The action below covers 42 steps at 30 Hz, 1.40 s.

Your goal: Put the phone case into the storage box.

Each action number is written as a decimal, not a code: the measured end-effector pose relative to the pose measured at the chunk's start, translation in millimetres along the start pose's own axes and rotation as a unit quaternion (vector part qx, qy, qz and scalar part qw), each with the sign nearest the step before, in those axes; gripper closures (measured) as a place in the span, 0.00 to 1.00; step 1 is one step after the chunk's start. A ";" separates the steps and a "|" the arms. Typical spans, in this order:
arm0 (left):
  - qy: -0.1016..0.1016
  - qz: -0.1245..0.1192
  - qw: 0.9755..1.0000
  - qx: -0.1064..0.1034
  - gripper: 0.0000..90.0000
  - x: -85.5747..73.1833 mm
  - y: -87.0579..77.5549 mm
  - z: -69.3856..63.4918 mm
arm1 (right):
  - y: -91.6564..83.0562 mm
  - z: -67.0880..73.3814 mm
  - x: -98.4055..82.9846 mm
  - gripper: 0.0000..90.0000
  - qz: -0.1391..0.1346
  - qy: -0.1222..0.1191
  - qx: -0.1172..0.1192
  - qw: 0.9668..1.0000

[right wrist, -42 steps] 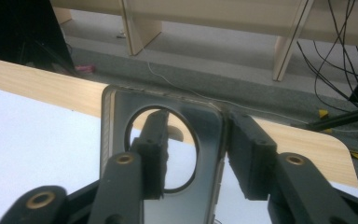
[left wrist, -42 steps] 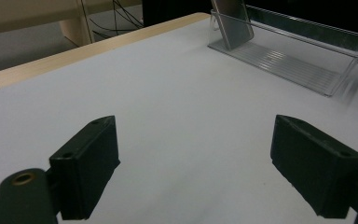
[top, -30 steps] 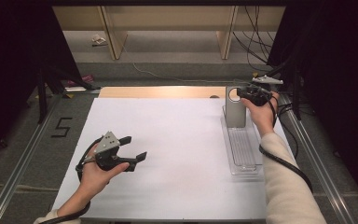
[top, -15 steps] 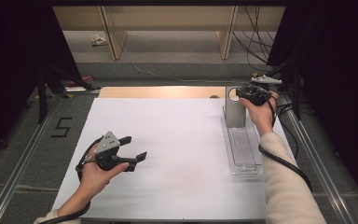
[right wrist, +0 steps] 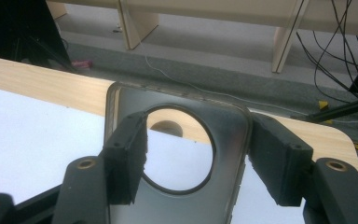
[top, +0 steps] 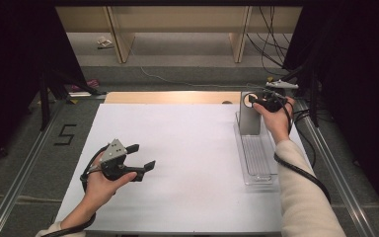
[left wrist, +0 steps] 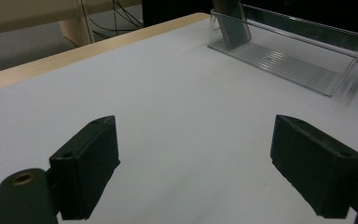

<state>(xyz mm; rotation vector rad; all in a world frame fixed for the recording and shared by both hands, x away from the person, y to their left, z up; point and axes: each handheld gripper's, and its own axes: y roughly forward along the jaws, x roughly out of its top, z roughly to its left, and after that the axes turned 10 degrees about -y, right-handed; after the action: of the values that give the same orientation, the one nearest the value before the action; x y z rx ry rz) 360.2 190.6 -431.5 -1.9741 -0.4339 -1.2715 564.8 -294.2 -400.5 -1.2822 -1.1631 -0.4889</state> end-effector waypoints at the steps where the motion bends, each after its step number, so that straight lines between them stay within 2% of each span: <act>1: -0.001 0.000 1.000 0.000 0.17 0.0 -0.1 -0.1 | 0.2 -0.1 -0.1 0.43 -0.001 0.001 0.001 1.000; 12: 0.000 0.000 1.000 0.000 0.17 0.0 -0.1 0.1 | 1.6 0.2 0.9 0.34 0.000 0.005 -0.002 1.000; 22: 0.001 0.000 1.000 0.000 0.17 0.1 -0.1 0.1 | 0.4 2.6 2.0 0.33 -0.002 0.002 0.001 1.000; 32: 0.000 0.000 1.000 0.001 0.17 -0.1 0.3 0.1 | -3.3 7.0 3.7 0.27 -0.003 -0.008 -0.005 1.000; 42: -0.001 0.000 1.000 0.001 0.17 0.0 -0.1 0.1 | -9.6 8.6 2.1 0.25 -0.008 -0.004 -0.008 1.000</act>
<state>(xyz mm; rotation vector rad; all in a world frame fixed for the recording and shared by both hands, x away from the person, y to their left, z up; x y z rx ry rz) 360.2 190.7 -431.5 -1.9735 -0.4376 -1.2684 554.3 -288.5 -395.2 -1.2892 -1.1794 -0.5064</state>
